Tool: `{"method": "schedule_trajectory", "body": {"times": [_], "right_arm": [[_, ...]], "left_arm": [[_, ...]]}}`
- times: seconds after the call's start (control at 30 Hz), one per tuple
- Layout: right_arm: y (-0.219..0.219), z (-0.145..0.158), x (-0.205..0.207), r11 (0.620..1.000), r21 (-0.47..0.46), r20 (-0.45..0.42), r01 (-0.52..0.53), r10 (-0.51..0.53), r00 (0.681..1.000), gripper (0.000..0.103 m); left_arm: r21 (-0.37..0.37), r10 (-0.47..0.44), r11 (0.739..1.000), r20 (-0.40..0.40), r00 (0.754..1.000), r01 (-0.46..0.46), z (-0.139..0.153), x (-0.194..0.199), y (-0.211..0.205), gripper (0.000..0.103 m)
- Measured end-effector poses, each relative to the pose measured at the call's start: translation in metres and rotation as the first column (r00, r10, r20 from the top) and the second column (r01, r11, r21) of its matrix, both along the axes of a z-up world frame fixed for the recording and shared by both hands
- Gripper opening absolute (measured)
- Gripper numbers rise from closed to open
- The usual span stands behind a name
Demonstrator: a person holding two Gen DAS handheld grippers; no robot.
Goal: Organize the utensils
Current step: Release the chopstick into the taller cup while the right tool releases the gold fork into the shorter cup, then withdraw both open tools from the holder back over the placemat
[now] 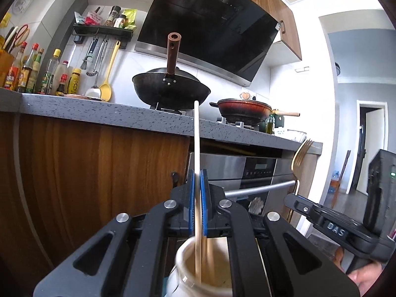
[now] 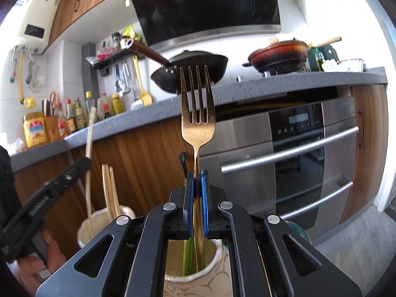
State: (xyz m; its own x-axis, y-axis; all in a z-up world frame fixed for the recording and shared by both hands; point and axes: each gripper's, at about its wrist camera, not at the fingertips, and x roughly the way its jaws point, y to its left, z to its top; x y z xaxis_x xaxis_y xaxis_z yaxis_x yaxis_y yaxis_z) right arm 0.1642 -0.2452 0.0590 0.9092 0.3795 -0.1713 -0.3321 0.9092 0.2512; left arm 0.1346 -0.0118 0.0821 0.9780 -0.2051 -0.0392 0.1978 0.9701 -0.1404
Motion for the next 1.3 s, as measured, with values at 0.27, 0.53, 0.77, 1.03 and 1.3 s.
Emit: {"method": "schedule_trajectory", "body": {"times": [0.27, 0.53, 0.77, 1.03, 1.3], "right_arm": [[0.012, -0.015, -0.003, 0.998, -0.057, -0.062, -0.026, 0.022, 0.998, 0.007], [0.018, -0.023, -0.003, 0.995, -0.097, -0.094, -0.014, 0.005, 0.996, 0.007], [0.011, -0.024, 0.002, 0.996, -0.092, -0.106, 0.014, -0.024, 0.994, 0.007], [0.005, -0.025, 0.006, 0.996, -0.076, -0.122, 0.038, -0.047, 0.991, 0.012], [0.003, -0.025, 0.004, 0.997, -0.070, -0.117, 0.044, -0.052, 0.992, 0.012]], "left_arm": [[0.022, -0.013, 1.000, -0.126, 0.992, 0.016, -0.012, -0.009, 0.011, 0.004], [0.041, -0.004, 0.999, -0.176, 0.984, 0.011, -0.021, -0.012, 0.014, 0.007], [0.020, -0.007, 1.000, -0.197, 0.980, 0.011, -0.025, -0.010, 0.020, 0.031], [0.018, -0.008, 1.000, -0.196, 0.980, 0.012, -0.025, -0.009, 0.021, 0.044], [0.025, -0.008, 1.000, -0.202, 0.979, 0.013, -0.026, -0.010, 0.020, 0.051]]}}
